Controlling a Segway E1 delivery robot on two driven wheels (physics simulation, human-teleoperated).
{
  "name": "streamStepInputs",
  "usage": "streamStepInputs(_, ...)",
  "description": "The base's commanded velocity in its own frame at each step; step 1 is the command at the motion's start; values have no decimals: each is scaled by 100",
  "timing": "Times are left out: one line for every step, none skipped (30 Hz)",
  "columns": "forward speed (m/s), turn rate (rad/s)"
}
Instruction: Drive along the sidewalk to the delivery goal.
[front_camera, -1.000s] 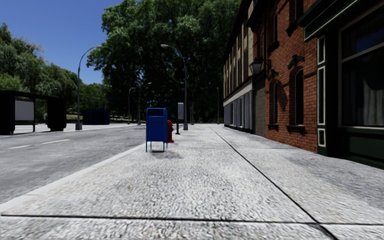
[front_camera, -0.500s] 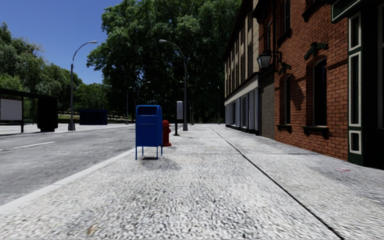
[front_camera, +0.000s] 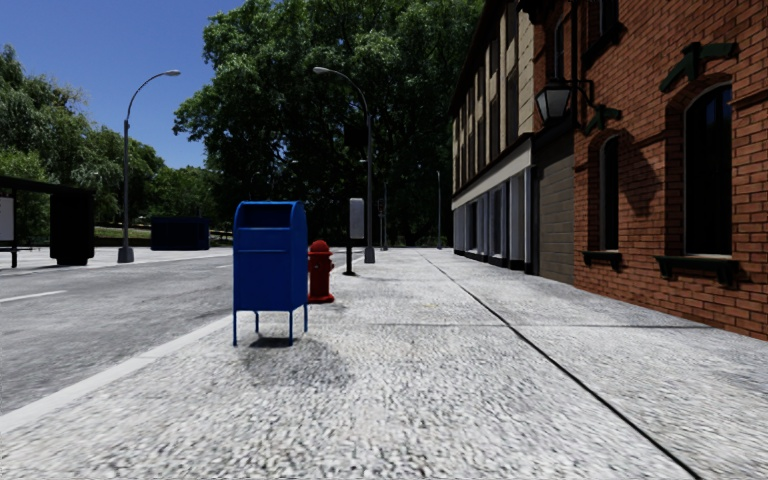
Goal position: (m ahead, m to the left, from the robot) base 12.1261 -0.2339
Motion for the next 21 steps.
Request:
streamStepInputs(196, 0)
streamStepInputs(196, 0)
streamStepInputs(196, 0)
streamStepInputs(196, 0)
streamStepInputs(196, 0)
streamStepInputs(196, 0)
streamStepInputs(196, 0)
streamStepInputs(196, 0)
streamStepInputs(196, 0)
streamStepInputs(196, 0)
streamStepInputs(196, 0)
streamStepInputs(196, 0)
streamStepInputs(196, 0)
streamStepInputs(196, 0)
streamStepInputs(196, 0)
streamStepInputs(196, 0)
streamStepInputs(196, 0)
streamStepInputs(196, 0)
streamStepInputs(196, 0)
streamStepInputs(196, 0)
streamStepInputs(196, 0)
